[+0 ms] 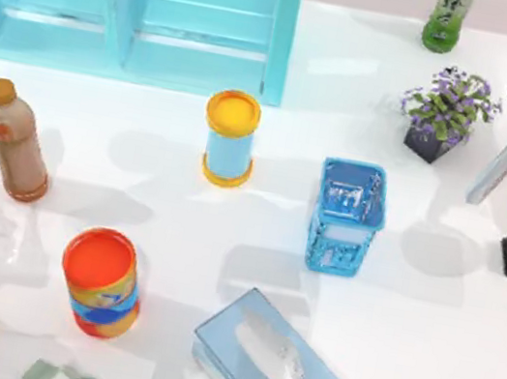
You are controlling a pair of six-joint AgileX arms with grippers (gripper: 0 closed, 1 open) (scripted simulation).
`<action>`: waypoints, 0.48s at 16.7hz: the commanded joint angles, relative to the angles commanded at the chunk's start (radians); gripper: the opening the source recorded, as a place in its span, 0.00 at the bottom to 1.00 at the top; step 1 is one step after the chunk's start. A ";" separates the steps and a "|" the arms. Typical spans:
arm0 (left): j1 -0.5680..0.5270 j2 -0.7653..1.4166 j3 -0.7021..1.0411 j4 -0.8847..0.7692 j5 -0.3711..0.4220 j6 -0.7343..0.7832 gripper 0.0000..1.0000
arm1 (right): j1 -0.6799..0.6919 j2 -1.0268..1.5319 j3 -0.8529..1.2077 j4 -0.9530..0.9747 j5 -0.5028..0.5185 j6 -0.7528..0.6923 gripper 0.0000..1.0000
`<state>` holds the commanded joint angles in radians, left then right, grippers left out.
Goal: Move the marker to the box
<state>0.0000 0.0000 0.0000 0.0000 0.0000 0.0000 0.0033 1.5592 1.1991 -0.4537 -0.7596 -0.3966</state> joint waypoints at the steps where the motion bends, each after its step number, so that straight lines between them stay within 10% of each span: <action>1: 0.000 0.000 0.000 0.000 0.000 0.000 1.00 | 0.000 0.000 0.000 0.000 0.000 0.000 0.00; 8: 0.000 0.000 0.000 0.000 0.000 0.000 1.00 | -0.122 -0.098 0.036 -0.002 -0.027 -0.060 0.00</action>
<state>0.0000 0.0000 0.0000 0.0000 0.0000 0.0000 -0.1186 1.4616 1.2351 -0.4560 -0.7863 -0.4564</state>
